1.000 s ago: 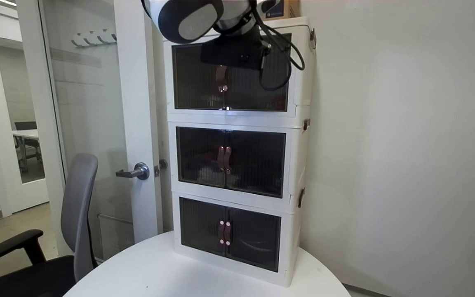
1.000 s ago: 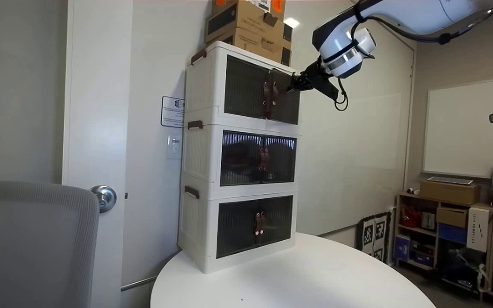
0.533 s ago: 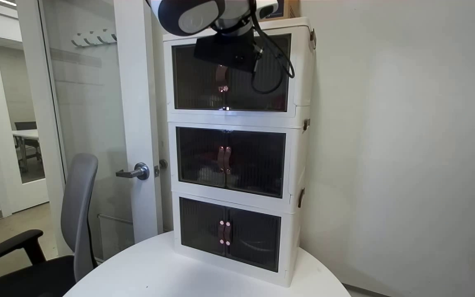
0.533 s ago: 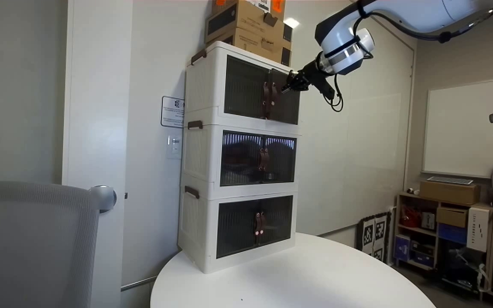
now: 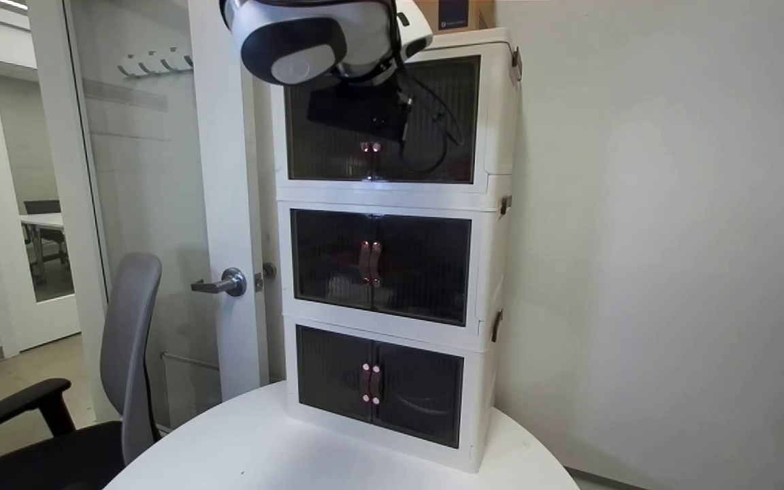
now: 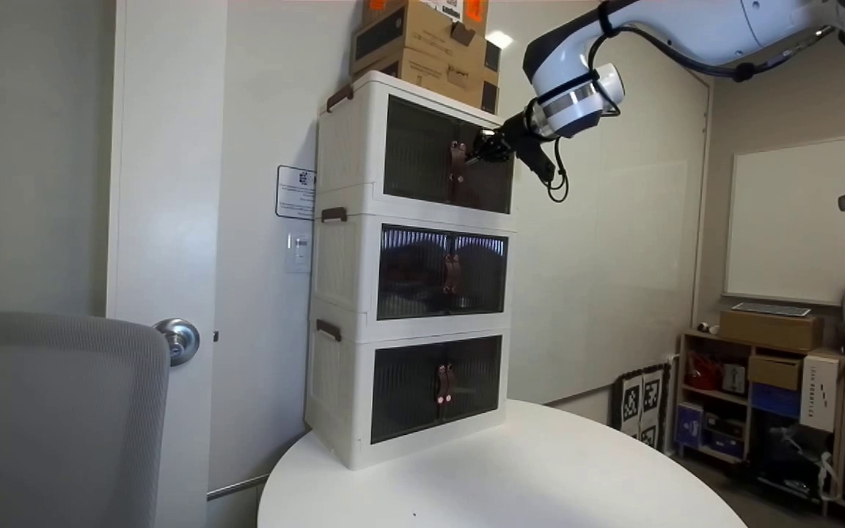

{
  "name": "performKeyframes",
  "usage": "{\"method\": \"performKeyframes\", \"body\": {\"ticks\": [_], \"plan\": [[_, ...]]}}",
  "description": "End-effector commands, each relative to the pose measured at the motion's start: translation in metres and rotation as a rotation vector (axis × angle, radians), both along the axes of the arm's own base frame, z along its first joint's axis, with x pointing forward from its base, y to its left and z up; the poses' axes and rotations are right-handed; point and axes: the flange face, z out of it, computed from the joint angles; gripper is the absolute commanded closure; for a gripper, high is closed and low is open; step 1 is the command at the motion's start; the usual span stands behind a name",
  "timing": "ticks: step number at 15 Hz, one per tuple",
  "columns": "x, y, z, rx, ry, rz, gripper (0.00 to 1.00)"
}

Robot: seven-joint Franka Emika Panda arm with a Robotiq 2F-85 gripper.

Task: Close the open doors of the cabinet

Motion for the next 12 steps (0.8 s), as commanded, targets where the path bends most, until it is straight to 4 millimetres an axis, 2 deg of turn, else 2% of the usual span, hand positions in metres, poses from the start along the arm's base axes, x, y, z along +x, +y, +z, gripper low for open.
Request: {"method": "performKeyframes", "body": {"ticks": [1, 3, 4, 5, 6, 9, 12], "plan": [[0.004, 0.017, -0.007, -0.039, -0.07, 0.021, 1.0], [0.002, 0.017, -0.009, -0.05, -0.077, 0.025, 1.0], [-0.002, 0.011, -0.008, -0.057, -0.058, 0.031, 0.74], [-0.006, 0.002, -0.006, -0.047, -0.016, 0.02, 0.73], [-0.009, -0.006, -0.006, -0.048, 0.019, 0.015, 0.68], [-0.028, -0.053, 0.005, -0.073, 0.187, -0.03, 0.44], [-0.056, -0.098, 0.028, -0.164, 0.325, -0.129, 0.23]]}}
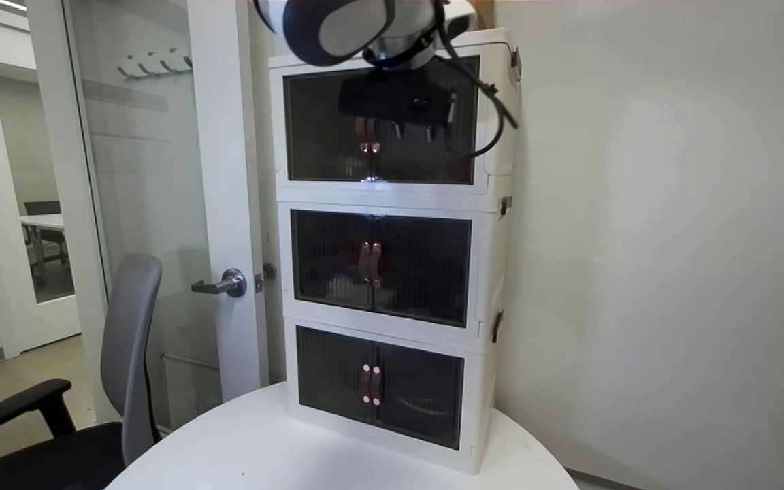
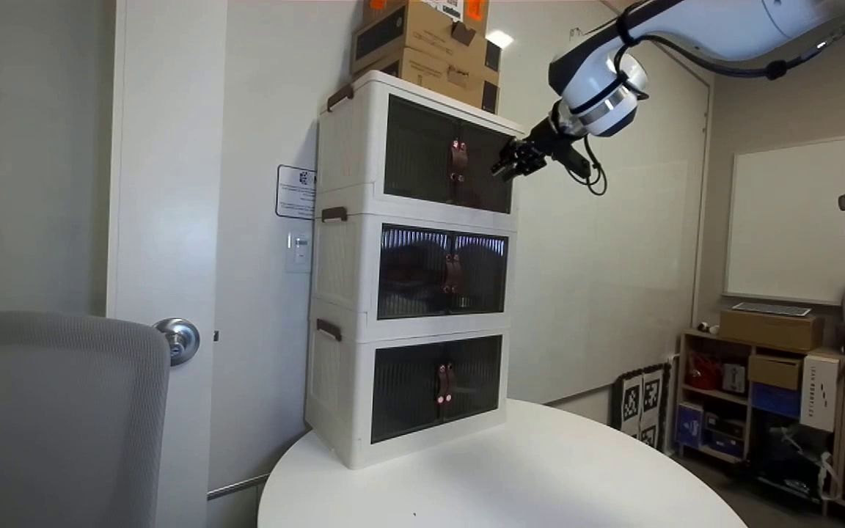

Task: Close the open doors of the cabinet

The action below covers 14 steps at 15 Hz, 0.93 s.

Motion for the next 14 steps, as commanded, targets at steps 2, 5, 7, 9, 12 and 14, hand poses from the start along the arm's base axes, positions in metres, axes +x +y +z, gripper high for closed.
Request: {"method": "performKeyframes", "body": {"ticks": [2, 5, 7, 9, 12, 14], "plan": [[-0.058, -0.044, 0.043, -0.108, 0.226, -0.128, 0.08], [-0.1, -0.034, 0.066, -0.163, 0.401, -0.145, 0.0], [-0.127, -0.009, 0.078, -0.188, 0.521, -0.131, 0.0], [-0.155, 0.026, 0.084, -0.2, 0.61, -0.098, 0.0], [-0.19, 0.078, 0.096, -0.205, 0.707, -0.046, 0.0], [-0.209, 0.106, 0.102, -0.243, 0.747, -0.043, 0.0]]}}
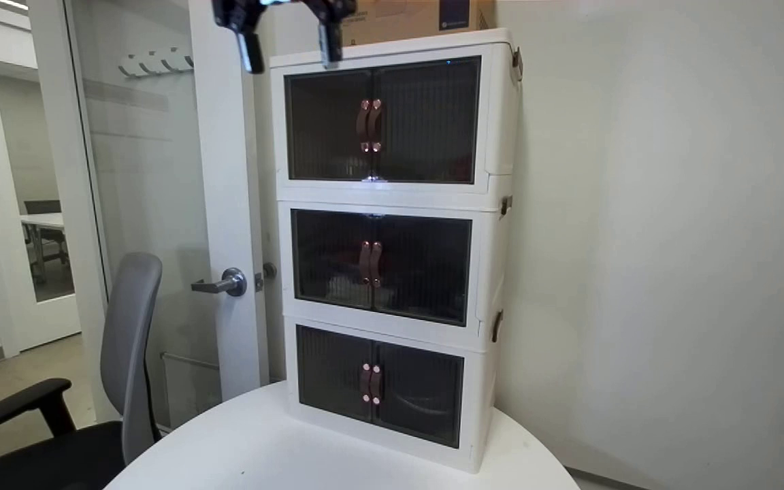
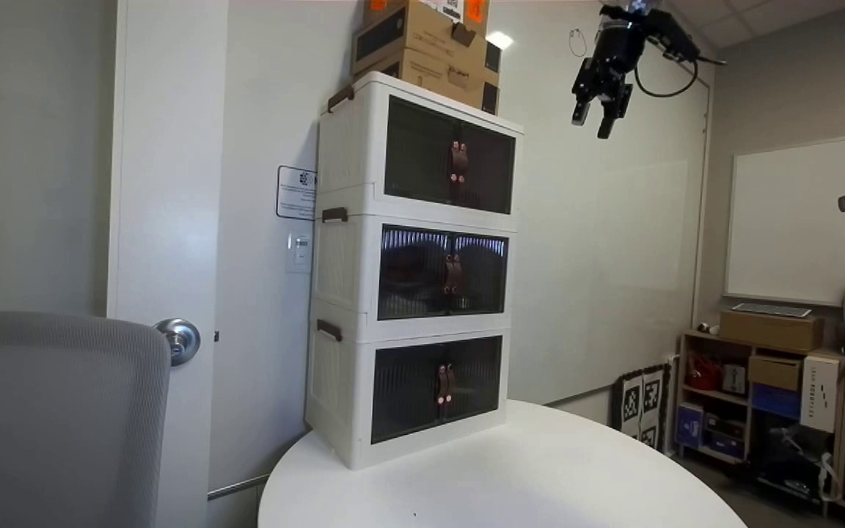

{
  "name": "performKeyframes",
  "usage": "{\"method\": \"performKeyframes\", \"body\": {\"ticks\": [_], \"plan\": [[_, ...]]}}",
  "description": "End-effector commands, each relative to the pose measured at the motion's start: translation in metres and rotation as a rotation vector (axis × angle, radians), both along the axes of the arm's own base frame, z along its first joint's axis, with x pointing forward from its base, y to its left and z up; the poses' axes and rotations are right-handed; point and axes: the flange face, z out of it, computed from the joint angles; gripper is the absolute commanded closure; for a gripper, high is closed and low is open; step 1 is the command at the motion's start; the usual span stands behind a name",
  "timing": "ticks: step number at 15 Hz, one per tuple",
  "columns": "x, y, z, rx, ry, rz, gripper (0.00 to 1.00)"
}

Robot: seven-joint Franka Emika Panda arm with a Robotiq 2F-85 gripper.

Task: Close the open doors of the cabinet

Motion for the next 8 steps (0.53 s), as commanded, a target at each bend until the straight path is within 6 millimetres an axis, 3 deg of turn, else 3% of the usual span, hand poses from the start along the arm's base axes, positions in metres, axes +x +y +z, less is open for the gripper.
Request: {"method": "performKeyframes", "body": {"ticks": [1, 3, 4, 8], "plan": [[-0.04, 0.039, 0.007, -0.088, 0.08, -0.004, 0.0], [-0.056, 0.051, 0.005, -0.215, 0.143, -0.019, 0.0], [-0.039, 0.045, 0.008, -0.139, 0.106, 0.006, 0.0], [-0.051, 0.053, 0.006, -0.197, 0.131, -0.003, 0.0]]}}
